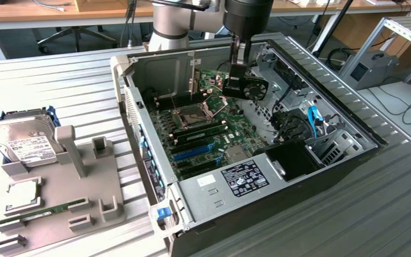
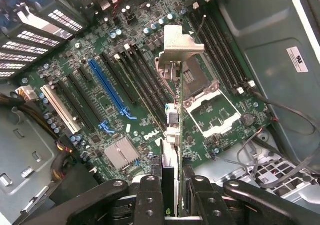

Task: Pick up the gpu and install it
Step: 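Insert the gpu into the slot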

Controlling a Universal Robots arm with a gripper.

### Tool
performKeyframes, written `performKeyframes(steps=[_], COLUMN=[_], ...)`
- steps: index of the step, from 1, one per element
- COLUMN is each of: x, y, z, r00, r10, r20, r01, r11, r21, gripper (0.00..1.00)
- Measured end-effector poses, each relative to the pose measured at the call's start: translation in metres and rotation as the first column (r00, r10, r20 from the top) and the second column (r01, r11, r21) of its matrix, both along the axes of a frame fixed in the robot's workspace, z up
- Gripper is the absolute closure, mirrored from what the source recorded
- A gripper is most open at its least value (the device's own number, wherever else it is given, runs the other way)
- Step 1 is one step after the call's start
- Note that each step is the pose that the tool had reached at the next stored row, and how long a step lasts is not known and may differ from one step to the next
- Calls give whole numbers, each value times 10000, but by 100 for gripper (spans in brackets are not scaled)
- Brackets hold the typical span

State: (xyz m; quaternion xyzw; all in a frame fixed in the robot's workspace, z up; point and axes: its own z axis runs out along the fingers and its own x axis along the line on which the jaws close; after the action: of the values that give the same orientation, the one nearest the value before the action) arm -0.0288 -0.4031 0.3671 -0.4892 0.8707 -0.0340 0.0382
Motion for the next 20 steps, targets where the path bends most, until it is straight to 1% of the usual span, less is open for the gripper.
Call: performKeyframes(steps=[20], x=[0], y=[0], z=[0], r00=[9986], r10=[536], r20=[0], r01=[-536], r11=[9986], r21=[0], gripper=[74])
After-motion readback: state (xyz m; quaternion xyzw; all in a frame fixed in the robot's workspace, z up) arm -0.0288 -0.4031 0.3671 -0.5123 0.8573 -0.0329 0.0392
